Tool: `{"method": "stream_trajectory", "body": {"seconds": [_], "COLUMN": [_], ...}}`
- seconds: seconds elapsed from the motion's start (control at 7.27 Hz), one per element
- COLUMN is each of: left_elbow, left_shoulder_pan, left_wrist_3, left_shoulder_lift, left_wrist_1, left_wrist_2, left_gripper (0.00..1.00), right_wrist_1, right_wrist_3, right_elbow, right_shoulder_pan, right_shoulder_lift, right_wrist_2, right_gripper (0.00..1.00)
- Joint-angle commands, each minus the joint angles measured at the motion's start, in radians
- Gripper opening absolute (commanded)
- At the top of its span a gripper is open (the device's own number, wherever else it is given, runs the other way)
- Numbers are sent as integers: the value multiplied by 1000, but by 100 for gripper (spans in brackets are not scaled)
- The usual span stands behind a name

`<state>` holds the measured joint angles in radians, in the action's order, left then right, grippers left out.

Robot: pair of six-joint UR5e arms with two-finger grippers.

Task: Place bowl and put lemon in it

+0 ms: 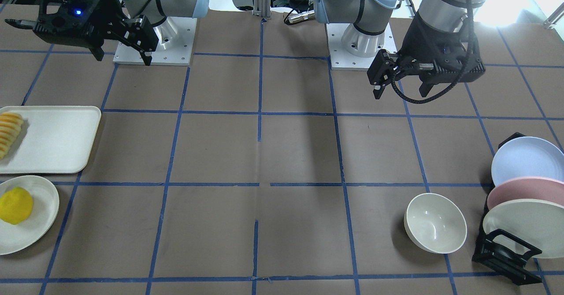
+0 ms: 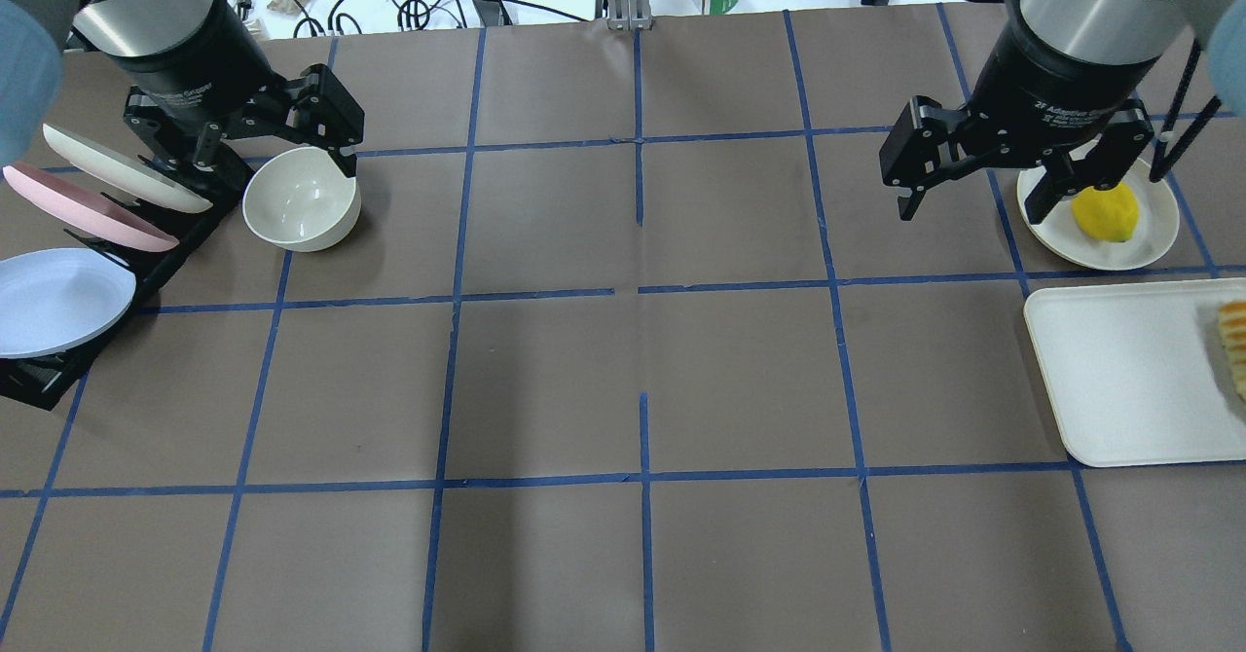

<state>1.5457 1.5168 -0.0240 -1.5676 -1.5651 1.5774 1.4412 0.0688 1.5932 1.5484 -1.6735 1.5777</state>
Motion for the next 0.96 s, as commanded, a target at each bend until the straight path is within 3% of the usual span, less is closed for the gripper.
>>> {"method": "stream_trajectory", "body": {"seconds": [0.0, 0.28, 0.55, 0.83], "left_elbow": [-2, -13, -15, -21], "left_shoulder_pan": [-1, -39, -159, -260], "left_wrist_3": [-4, 4, 89, 293], "left_shoulder_lift": [0, -52, -168, -318], "left_wrist_1": [-1, 25, 121, 274], "left_wrist_2": [0, 0, -5, -5], "left_gripper": [100, 100, 100, 100], "right_wrist_1": [-4, 1, 11, 16], "right_wrist_3": [0, 0, -18, -131], "right_elbow": [1, 1, 2, 2], "right_shoulder_pan": [1, -2, -22, -190], "right_shoulder_lift": [0, 1, 14, 29], "right_wrist_2": [-1, 1, 2, -1], "right_gripper": [100, 100, 100, 100]}}
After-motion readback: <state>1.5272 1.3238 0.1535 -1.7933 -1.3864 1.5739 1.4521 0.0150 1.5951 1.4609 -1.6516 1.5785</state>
